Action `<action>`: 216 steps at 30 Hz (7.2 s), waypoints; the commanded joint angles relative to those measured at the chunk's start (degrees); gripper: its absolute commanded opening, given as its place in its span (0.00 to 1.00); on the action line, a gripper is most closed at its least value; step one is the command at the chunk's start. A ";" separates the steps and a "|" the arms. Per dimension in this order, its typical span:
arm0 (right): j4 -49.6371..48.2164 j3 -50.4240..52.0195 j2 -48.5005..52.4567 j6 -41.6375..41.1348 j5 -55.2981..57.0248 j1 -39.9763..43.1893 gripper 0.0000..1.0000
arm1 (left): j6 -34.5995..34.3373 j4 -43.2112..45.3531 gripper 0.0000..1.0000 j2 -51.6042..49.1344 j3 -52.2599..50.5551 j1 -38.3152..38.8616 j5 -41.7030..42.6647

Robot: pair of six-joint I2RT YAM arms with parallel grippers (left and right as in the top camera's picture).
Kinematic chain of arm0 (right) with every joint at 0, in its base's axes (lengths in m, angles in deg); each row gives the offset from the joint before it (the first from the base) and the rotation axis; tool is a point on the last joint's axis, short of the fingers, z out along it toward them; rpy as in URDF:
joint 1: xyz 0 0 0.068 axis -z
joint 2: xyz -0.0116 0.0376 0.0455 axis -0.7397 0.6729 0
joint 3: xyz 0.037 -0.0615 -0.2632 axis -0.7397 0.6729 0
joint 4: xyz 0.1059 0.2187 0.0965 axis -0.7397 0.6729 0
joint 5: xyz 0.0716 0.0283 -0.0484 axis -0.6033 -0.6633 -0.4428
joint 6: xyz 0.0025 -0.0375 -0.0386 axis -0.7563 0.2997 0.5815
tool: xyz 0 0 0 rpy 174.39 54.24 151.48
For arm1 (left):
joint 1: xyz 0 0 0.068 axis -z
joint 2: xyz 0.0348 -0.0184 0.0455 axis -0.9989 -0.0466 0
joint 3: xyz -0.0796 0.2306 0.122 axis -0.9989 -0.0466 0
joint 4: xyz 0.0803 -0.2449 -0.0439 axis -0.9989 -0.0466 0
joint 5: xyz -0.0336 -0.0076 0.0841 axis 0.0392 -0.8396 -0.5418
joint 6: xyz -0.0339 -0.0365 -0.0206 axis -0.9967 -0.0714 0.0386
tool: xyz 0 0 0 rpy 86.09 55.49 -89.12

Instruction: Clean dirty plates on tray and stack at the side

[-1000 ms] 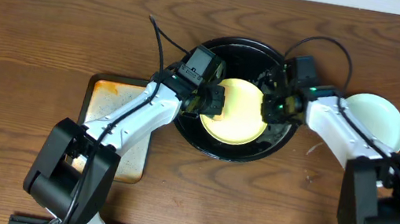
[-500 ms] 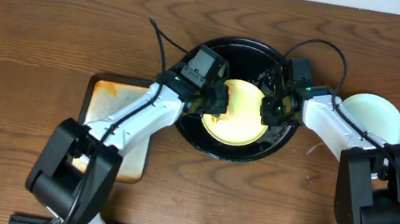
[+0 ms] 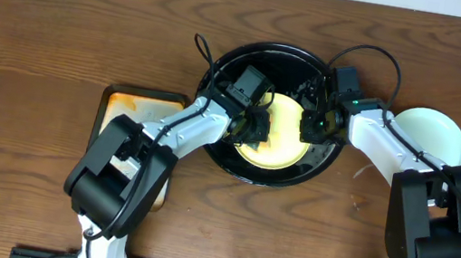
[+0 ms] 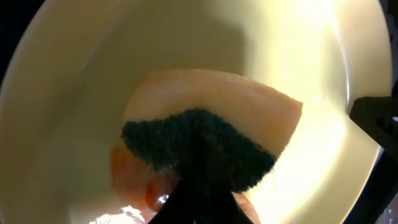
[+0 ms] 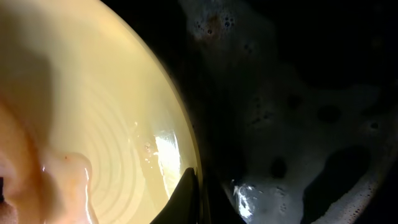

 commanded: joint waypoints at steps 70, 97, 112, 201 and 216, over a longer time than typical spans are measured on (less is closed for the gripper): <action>0.57 -4.17 -20.83 26.21 44.33 -11.13 0.01 | 16.41 -30.51 0.08 5.07 20.33 -13.03 4.24; -5.95 -4.17 -20.83 34.73 61.24 -17.42 0.01 | 18.91 -46.71 0.69 17.22 2.03 -28.98 -22.36; -5.99 -4.17 -22.18 34.71 61.68 -16.76 0.01 | 18.91 -46.80 0.76 31.95 10.47 -28.98 -15.26; -3.10 -4.17 -26.38 26.91 58.03 -17.57 0.01 | 18.93 -45.88 0.88 36.41 10.47 -28.98 -15.26; 0.13 -4.17 -26.62 25.90 55.25 -17.22 0.01 | 18.93 -45.88 0.88 36.41 10.47 -28.98 -15.26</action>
